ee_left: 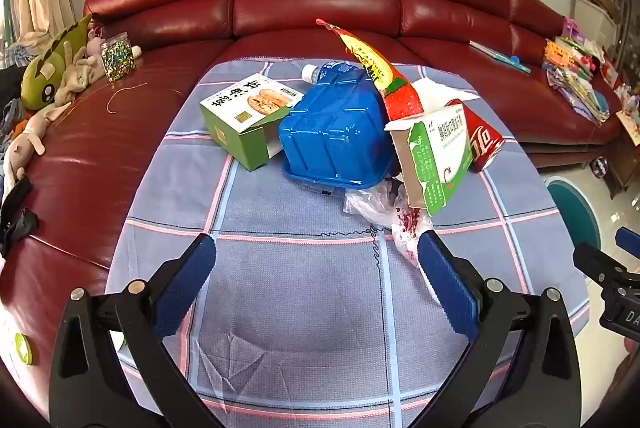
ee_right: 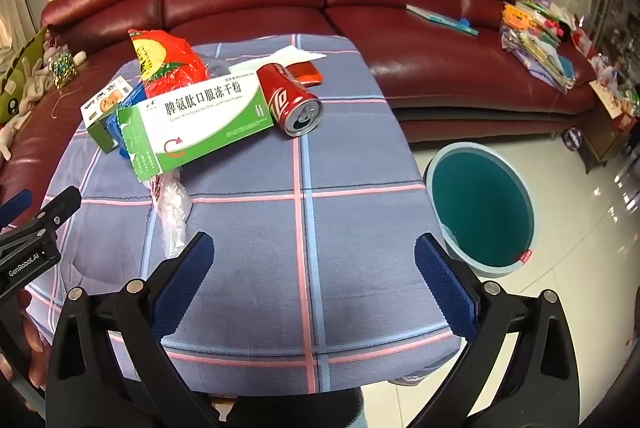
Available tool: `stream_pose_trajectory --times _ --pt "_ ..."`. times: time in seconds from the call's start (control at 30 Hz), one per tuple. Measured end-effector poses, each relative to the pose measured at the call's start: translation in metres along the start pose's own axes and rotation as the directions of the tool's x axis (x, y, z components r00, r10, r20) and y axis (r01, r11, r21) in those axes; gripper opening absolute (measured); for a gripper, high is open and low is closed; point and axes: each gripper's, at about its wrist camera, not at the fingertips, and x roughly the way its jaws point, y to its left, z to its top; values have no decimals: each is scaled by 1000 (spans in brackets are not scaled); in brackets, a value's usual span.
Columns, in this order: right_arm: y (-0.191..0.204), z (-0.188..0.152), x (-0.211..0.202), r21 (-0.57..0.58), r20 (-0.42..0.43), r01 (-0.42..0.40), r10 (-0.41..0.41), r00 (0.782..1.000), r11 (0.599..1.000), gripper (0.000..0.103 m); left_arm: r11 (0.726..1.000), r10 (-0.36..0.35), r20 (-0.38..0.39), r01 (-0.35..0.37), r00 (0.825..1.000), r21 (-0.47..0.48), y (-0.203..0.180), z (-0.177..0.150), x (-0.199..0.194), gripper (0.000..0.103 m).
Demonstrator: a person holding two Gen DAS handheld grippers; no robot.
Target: Collect trash
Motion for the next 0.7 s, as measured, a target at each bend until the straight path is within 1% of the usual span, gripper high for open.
stream_pose_trajectory --times 0.23,0.5,0.7 --pt "2 6 -5 -6 12 7 -7 1000 1000 100 1000 -11 2 11 1000 -4 6 2 -3 97" --pt "0 8 -7 -6 15 6 -6 1000 1000 100 1000 5 12 -5 1000 2 6 10 -11 97" --pt "0 8 -7 -8 15 9 -9 1000 1000 100 1000 9 15 -9 1000 5 6 9 -12 97"
